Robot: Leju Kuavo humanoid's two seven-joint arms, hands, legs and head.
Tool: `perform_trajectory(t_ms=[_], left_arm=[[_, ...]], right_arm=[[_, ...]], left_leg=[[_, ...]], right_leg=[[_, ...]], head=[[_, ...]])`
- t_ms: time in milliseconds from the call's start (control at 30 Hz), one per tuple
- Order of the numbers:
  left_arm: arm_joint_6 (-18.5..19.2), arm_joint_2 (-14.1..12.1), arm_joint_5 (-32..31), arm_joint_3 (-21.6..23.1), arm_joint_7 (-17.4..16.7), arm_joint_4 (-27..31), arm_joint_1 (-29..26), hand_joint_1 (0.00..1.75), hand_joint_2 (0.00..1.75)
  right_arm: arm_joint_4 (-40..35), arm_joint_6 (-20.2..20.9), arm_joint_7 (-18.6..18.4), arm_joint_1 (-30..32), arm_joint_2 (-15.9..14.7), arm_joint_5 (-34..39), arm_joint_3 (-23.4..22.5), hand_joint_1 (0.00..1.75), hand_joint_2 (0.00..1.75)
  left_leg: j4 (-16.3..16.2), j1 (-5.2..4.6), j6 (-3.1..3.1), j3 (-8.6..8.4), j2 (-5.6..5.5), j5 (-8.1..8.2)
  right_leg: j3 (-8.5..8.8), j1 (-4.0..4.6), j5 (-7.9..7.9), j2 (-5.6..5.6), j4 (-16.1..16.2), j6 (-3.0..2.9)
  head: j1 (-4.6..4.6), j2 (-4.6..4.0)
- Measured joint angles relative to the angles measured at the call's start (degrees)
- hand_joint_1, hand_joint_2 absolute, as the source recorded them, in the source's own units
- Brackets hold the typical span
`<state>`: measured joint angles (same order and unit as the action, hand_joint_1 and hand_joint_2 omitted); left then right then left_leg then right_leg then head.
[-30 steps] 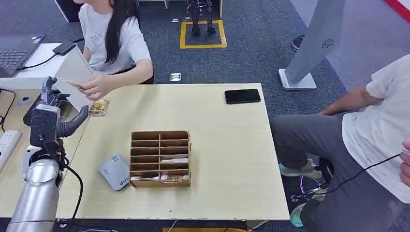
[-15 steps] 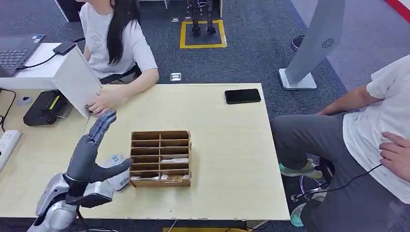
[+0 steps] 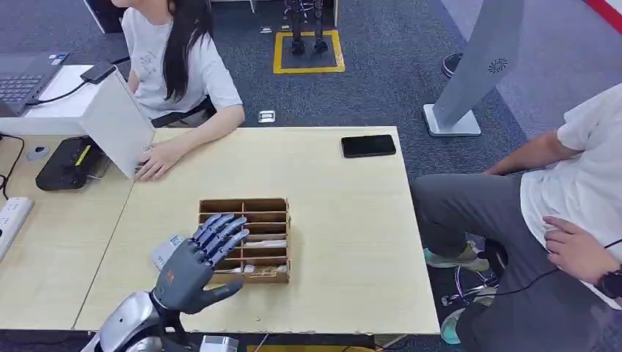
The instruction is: Pass the card to the sensor for recognition and then transmit it.
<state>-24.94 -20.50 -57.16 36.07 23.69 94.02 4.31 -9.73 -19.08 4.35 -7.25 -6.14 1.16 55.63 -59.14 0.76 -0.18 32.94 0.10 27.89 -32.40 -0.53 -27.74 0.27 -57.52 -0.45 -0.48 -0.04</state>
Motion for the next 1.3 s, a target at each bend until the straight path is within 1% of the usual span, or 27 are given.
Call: perform_trajectory(t_ms=[100, 267, 467, 800, 900, 1167, 1200, 1300], left_arm=[[-1.0, -0.5, -1.4, 2.0, -0.9, -3.1, 0.4, 0.00, 1.75], [-1.2, -1.0, -1.6, 3.5, -1.0, -5.9, 1.1, 0.00, 1.75], [-1.3, -1.1, -1.6, 4.0, -1.0, -7.3, 1.4, 0.00, 1.75], [-1.3, -1.4, -1.7, 4.4, -1.0, -7.9, 1.6, 0.00, 1.75], [-1.4, -1.4, -2.4, 4.6, -2.1, -8.5, 1.9, 0.00, 1.75], [-3.2, -1.3, -3.5, 4.9, -5.1, -12.9, 3.3, 0.00, 1.75], [-3.4, -1.4, -3.7, 4.9, -5.9, -13.5, 3.4, 0.00, 1.75], [-4.9, -1.4, -6.3, 4.8, -11.2, -14.2, 3.7, 0.00, 1.75]], right_arm=[[-0.1, 0.6, -0.6, -0.4, 0.0, -0.2, 0.0, 0.00, 0.00], [-0.2, 0.7, -0.6, -0.7, 0.0, -0.4, 0.1, 0.00, 0.00], [-0.3, 0.7, -0.6, -0.7, 0.1, -0.4, 0.1, 0.00, 0.00], [-0.3, 0.7, -0.6, -0.7, 0.1, -0.5, 0.1, 0.00, 0.00], [-0.4, 0.7, -0.8, -0.8, 0.1, -0.6, 0.1, 0.00, 0.00], [-0.5, 0.6, -1.2, -1.2, 0.3, -1.0, 0.1, 0.00, 0.00], [-0.5, 0.6, -1.2, -1.3, 0.4, -1.0, 0.1, 0.00, 0.00], [-0.5, 0.4, -1.2, -1.2, 0.4, -1.0, 0.1, 0.00, 0.00]], left_leg=[[0.0, 0.01, 0.00, 0.00, 0.01, 0.00], [0.0, 0.02, 0.00, 0.00, -0.01, 0.00], [0.0, 0.01, 0.00, 0.01, -0.01, 0.00], [0.0, 0.01, 0.00, 0.01, -0.02, 0.00], [0.0, 0.01, 0.00, 0.01, -0.02, 0.00], [0.0, 0.01, -0.01, 0.01, -0.02, -0.01], [0.0, 0.01, -0.01, 0.01, -0.01, -0.01], [0.0, 0.01, -0.01, 0.01, -0.02, -0.01]], right_leg=[[-0.01, 0.00, 0.00, 0.01, 0.0, 0.00], [0.00, 0.01, 0.00, 0.00, 0.0, 0.00], [0.00, 0.00, 0.00, -0.01, 0.0, 0.00], [0.00, 0.00, 0.00, -0.01, 0.0, 0.00], [0.00, 0.00, 0.00, -0.01, 0.0, 0.00], [0.00, 0.01, 0.00, -0.01, 0.0, 0.00], [0.00, 0.01, 0.00, 0.00, 0.0, 0.00], [0.00, 0.01, 0.00, -0.01, 0.0, 0.00]], head=[[0.00, 0.00], [0.00, 0.00], [-0.02, 0.00], [-0.02, 0.00], [-0.02, 0.00], [0.00, 0.00], [-0.02, 0.00], [0.00, 0.00]])
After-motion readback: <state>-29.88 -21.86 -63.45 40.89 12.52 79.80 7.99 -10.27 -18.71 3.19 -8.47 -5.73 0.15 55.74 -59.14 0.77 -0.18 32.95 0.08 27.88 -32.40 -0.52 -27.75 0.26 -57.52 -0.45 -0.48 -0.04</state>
